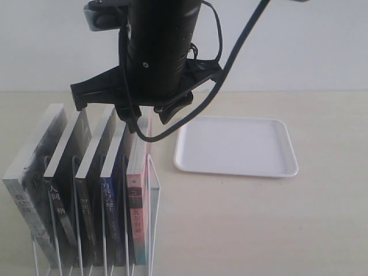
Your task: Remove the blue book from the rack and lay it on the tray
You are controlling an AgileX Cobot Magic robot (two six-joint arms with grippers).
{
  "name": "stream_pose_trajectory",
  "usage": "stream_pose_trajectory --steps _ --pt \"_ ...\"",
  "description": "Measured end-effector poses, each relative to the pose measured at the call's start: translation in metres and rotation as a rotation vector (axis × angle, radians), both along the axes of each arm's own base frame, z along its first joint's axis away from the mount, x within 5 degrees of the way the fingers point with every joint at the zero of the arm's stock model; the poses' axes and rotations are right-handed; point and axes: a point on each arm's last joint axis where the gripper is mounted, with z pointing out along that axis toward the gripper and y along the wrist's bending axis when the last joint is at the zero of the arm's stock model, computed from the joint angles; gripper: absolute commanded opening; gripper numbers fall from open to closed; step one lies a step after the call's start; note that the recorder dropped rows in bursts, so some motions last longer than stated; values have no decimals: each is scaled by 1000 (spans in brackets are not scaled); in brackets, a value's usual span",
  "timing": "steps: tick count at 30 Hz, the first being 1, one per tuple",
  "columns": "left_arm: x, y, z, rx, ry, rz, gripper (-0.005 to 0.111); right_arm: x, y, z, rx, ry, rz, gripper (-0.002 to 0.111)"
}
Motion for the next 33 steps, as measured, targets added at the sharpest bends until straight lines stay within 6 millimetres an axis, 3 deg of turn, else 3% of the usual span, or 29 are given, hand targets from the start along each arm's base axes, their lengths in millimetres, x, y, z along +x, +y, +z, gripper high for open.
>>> stream_pose_trajectory --steps 33 --pt "0 0 0 0 0 0 5 0 0 0 5 6 -17 46"
